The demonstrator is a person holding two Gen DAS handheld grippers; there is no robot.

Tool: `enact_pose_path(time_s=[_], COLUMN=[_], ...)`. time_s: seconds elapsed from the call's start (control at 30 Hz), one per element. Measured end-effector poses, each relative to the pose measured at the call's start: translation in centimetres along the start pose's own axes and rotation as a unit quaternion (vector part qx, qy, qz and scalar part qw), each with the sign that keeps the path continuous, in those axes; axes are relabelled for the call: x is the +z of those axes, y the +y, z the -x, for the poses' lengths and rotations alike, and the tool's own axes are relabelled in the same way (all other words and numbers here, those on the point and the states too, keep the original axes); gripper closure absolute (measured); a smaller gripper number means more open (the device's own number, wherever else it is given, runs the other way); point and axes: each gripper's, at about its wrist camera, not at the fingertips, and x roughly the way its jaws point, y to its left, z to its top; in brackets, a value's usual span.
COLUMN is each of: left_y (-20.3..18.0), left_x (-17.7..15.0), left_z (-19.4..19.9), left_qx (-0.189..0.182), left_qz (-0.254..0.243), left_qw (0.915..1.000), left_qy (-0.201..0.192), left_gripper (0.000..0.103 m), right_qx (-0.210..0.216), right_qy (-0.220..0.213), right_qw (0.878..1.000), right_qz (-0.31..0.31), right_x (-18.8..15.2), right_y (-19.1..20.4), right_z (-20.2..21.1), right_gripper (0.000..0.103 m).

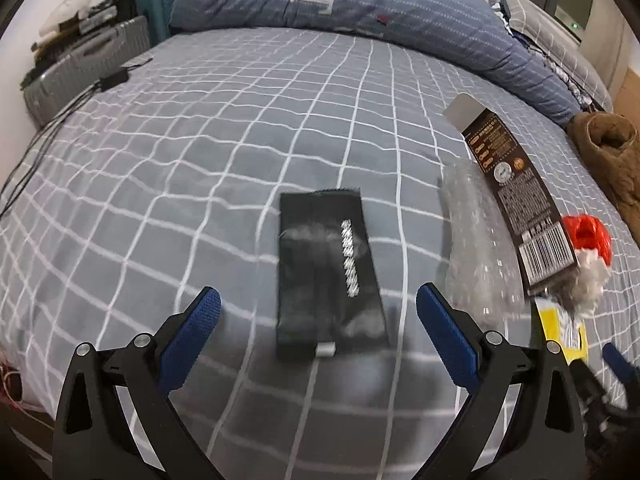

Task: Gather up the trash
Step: 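Grasp the black sachet with the left tool while the right tool grasps the yellow wrapper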

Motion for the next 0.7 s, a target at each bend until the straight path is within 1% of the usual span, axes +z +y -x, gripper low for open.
enact_pose_path(time_s=[0.07, 0.1, 0.13, 0.23, 0.3, 0.33, 0.37, 0.4, 0.43, 0.47, 0.57, 0.6, 0.67, 0.7], left_y=[-0.5, -0.6, -0.8, -0.8, -0.7, -0.6, -0.5, -0.4, -0.3, -0.3, 0.0, 0.2, 0.1, 0.2], left_x=[0.5, 0.7, 0.9, 1.2, 1.2, 1.1, 1.1, 1.1, 1.0, 0.9, 0.7, 0.6, 0.4, 0.5], left_z=[-0.7, -1.0, -1.4, -2.7, -3.3, -3.5, -3.6, -3.7, -3.6, -3.6, -3.6, -3.5, -3.5, -3.6], left_qx=[0.007, 0.010, 0.011, 0.018, 0.017, 0.018, 0.019, 0.018, 0.018, 0.018, 0.013, 0.013, 0.016, 0.015], left_qz=[-0.012, -0.015, -0.018, -0.022, -0.019, -0.020, -0.021, -0.019, -0.018, -0.017, -0.014, -0.013, -0.013, -0.013], left_qw=[0.9999, 0.9998, 0.9998, 0.9994, 0.9993, 0.9992, 0.9992, 0.9992, 0.9993, 0.9994, 0.9996, 0.9996, 0.9996, 0.9996], left_qy=[0.003, 0.005, 0.008, 0.019, 0.029, 0.030, 0.030, 0.029, 0.027, 0.026, 0.022, 0.020, 0.018, 0.018], left_gripper=[0.007, 0.008, 0.009, 0.012, 0.017, 0.018, 0.021, 0.024, 0.026, 0.032, 0.041, 0.044, 0.048, 0.049], right_qx=[0.002, 0.004, 0.006, 0.004, 0.005, 0.004, 0.002, 0.005, 0.012, 0.017, 0.035, 0.038, 0.040, 0.039], right_qy=[0.007, 0.011, 0.019, 0.029, 0.034, 0.036, 0.040, 0.042, 0.045, 0.047, 0.054, 0.054, 0.054, 0.054], right_qw=[1.000, 1.000, 1.000, 1.000, 0.999, 0.999, 0.999, 0.999, 0.999, 0.998, 0.998, 0.997, 0.997, 0.997], right_qz=[0.001, 0.000, 0.001, 0.006, 0.013, 0.016, 0.024, 0.027, 0.028, 0.028, 0.026, 0.027, 0.030, 0.032], right_x=[0.1, 0.1, 0.1, 0.0, -0.1, -0.2, -0.3, -0.4, -0.4, -0.5, -0.6, -0.6, -0.6, -0.6], right_y=[0.3, 0.4, 0.5, 0.6, 0.7, 0.8, 1.0, 1.1, 1.1, 1.1, 1.3, 1.3, 1.4, 1.4], right_z=[-0.9, -1.3, -1.7, -2.5, -2.9, -3.0, -3.1, -3.2, -3.3, -3.3, -3.5, -3.5, -3.6, -3.7], right_gripper=[0.011, 0.013, 0.018, 0.020, 0.024, 0.026, 0.031, 0.034, 0.040, 0.046, 0.057, 0.058, 0.065, 0.066])
